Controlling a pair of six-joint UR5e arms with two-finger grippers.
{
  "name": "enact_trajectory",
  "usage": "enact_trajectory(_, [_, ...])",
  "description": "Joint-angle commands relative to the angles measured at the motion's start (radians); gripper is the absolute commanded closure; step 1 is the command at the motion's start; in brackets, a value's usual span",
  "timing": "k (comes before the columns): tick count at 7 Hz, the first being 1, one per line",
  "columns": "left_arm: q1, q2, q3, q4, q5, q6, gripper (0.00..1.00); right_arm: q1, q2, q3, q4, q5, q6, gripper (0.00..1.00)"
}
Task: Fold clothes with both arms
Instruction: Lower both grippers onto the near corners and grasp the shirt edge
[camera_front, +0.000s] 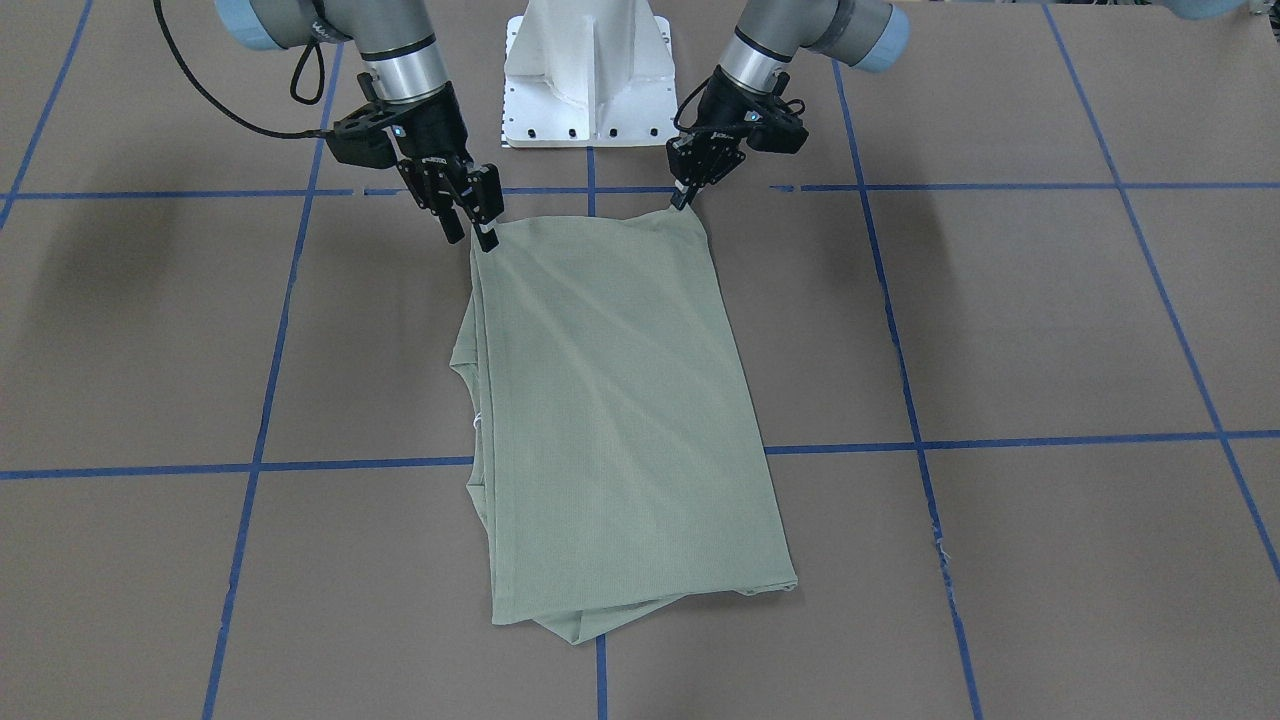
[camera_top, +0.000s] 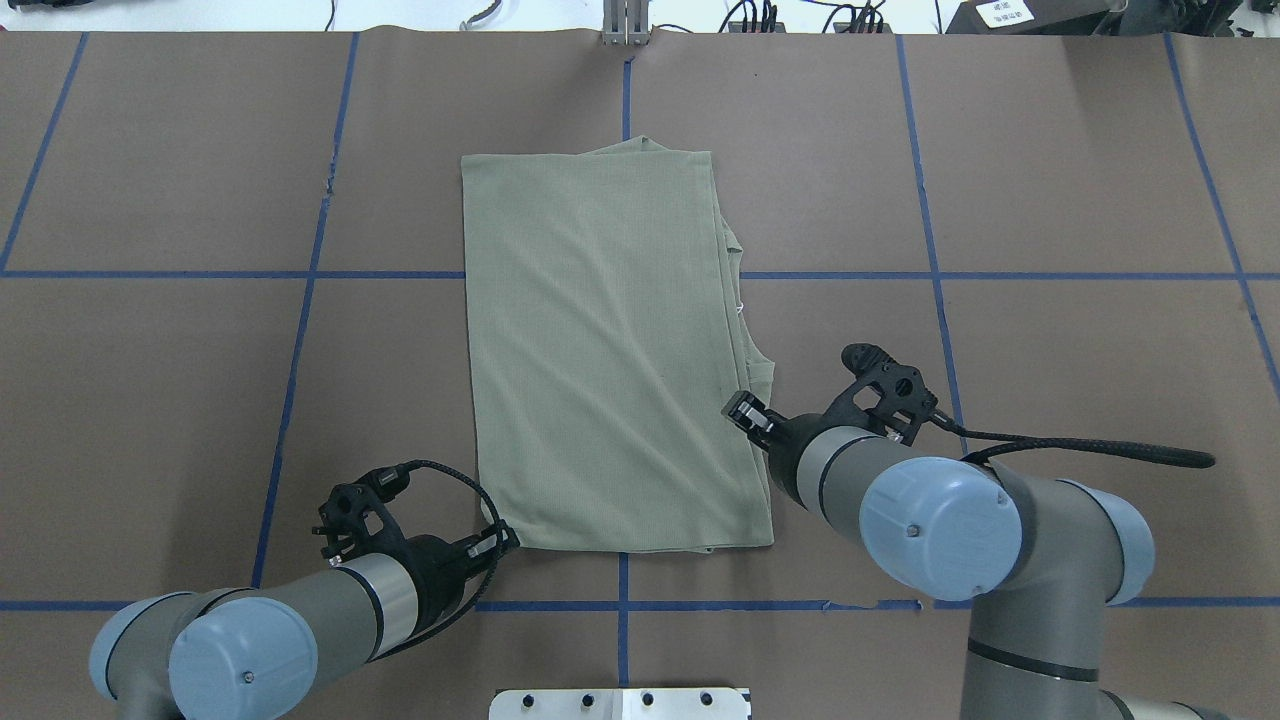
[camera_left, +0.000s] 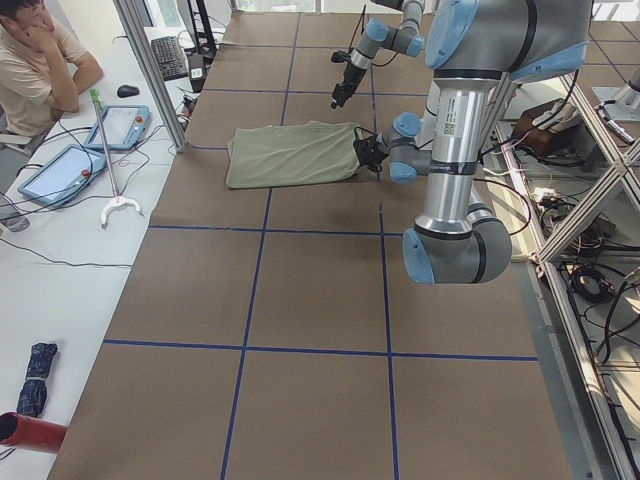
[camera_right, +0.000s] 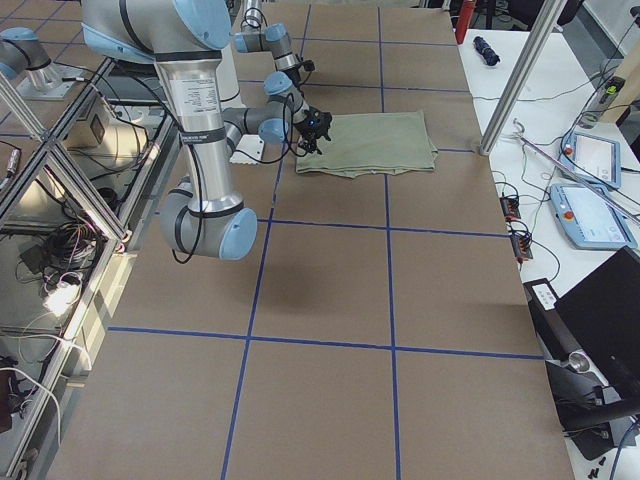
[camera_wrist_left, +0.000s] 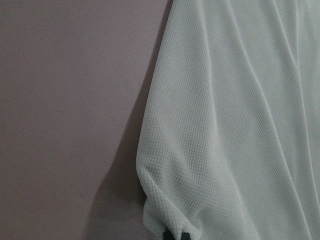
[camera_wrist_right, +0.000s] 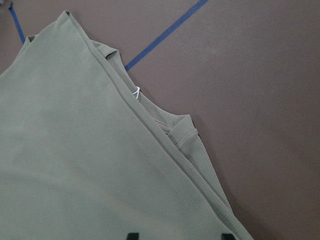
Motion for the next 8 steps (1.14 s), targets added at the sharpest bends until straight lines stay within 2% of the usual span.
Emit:
enact_trajectory(1, [-0.002,0.000,-0.009,-0.001,-0.002,0.000,1.00,-0.027,0.050,-0.111,-0.031,-0.005,0.028,0.29])
enact_trajectory(8, [-0.002,0.000,-0.008,0.001,-0.002,0.002,1.00,-0.111,0.044,-0.142,-0.037,-0.028,0.033,0.24])
